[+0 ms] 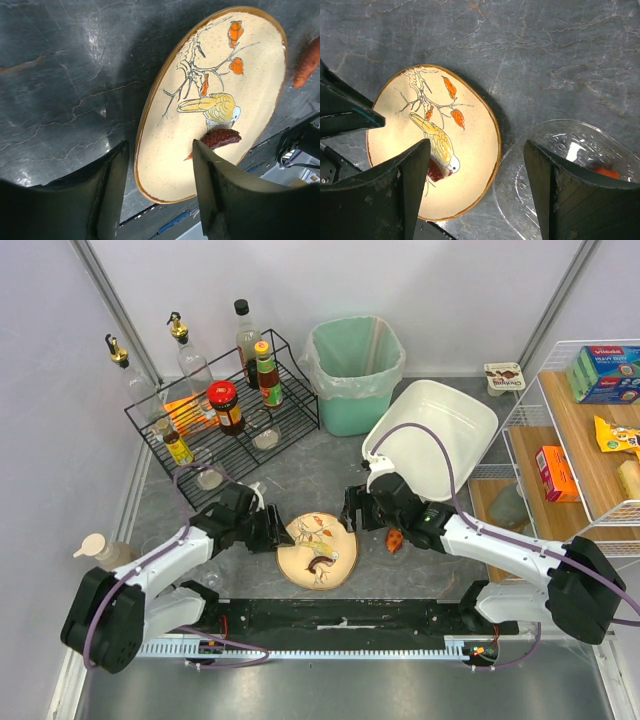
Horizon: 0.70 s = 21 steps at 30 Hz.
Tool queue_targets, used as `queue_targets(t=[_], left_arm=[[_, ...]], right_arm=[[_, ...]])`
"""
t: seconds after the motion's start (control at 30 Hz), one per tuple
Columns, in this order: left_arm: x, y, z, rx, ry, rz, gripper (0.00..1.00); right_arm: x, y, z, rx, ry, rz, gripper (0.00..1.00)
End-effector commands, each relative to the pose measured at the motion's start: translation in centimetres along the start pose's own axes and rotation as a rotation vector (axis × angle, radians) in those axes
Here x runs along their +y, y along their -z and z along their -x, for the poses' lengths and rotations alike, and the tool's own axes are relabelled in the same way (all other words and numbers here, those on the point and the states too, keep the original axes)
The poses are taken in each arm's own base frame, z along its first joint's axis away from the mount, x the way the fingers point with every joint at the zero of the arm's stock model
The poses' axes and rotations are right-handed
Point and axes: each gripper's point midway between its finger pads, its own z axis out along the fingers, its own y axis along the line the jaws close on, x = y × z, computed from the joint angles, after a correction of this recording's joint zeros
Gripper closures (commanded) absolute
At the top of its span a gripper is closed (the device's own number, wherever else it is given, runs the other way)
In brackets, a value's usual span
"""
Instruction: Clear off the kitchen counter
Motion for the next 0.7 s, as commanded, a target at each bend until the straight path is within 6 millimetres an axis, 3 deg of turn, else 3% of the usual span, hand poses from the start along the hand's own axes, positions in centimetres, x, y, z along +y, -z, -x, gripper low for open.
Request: queue_targets(t=[0.0,0.43,0.67], left_arm=[[-0.6,-1.5,0.2,-0.011,0.013,-0.024,0.43],[-0.5,-3.3,0.0,-0.029,-0.005,-0.079,0.61],[0.3,-3.6,-0.1,-0.026,-0.030,-0.050,0.87]], right_arm=[[1.7,0.6,1.0,-0.038,-0.036,0.083,0.18],[2.1,0.2,0.4,-0.016,-0.037,0.105,0.18],[2.1,0.3,0.3,-0.012,-0.049,0.106,0.18]])
